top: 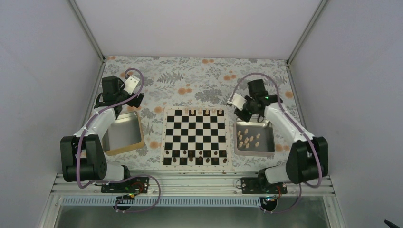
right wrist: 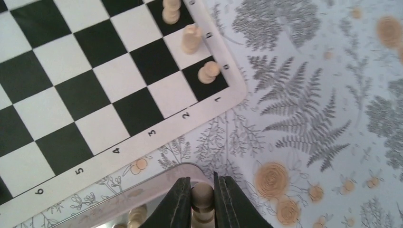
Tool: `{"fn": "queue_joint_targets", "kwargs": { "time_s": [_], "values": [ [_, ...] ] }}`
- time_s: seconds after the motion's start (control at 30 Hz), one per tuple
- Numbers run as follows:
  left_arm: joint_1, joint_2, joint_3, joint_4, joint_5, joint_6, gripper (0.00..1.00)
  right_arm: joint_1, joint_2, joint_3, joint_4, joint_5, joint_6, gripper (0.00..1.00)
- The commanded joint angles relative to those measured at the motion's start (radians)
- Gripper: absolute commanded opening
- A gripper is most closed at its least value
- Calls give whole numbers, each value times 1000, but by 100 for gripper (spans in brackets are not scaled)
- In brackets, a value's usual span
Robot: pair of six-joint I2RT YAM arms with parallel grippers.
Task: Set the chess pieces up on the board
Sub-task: Pick up the chess piece at the center of the board, then place the chess piece in the storage box.
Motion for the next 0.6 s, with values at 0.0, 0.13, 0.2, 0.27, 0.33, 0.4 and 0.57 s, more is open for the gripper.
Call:
{"fn": "queue_joint_targets", "kwargs": {
  "time_s": [0.0, 0.13, 0.2, 0.27, 0.33, 0.4, 0.57],
  "values": [
    [9, -17, 22, 14, 21, -6, 100, -84, -93, -97, 118, -170, -15, 13],
    [8, -25, 24, 11, 21, -13, 100, -151, -135, -179, 183, -232, -34, 13],
    [9, -27, 26, 8, 22, -18, 100, -181, -141, -225, 230, -255, -38, 14],
    [9, -30, 30, 4, 20, -21, 100, -213, -146, -268, 274, -275, -42, 14],
    [9, -32, 34, 0, 19, -24, 100, -259, -150, -300, 303, -310, -54, 14],
    [9, -34, 37, -3, 18, -27, 100, -298, -149, -322, 323, -342, -67, 16],
    [7, -28, 44, -5, 9, -31, 100, -397, -138, -368, 361, -417, -100, 16]
  ]
}}
